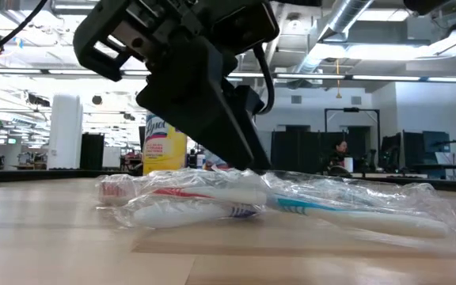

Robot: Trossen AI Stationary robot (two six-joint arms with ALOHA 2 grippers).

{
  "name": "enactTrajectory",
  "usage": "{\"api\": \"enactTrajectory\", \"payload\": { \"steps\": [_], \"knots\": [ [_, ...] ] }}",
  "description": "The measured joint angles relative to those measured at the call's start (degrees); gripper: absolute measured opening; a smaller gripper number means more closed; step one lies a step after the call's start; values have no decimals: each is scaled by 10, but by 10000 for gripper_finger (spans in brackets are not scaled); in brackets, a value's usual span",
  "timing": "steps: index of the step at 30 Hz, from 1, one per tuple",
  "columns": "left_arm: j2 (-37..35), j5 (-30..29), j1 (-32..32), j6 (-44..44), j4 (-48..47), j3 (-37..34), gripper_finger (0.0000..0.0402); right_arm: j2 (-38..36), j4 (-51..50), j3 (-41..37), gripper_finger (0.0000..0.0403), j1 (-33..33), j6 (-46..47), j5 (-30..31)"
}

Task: Pick & Place Travel size toiletries
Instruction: Put the blue toothbrush into the right red basket

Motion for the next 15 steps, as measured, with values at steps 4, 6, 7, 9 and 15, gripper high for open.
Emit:
{"api": "enactTrajectory", "payload": {
  "steps": [4,6,7,9,15],
  "knots": [
    [1,-1,0,0,-2,0,164,0,0,0,137,0,-3,1],
    [2,-5,0,0,-7,0,164,0,0,0,137,0,-3,1],
    [2,-5,0,0,-9,0,163,0,0,0,136,0,-3,1],
    [2,-6,0,0,-18,0,159,0,0,0,138,0,-3,1],
    [2,-8,0,0,-27,-11,143,0,0,0,141,0,-3,1]
  ]
}}
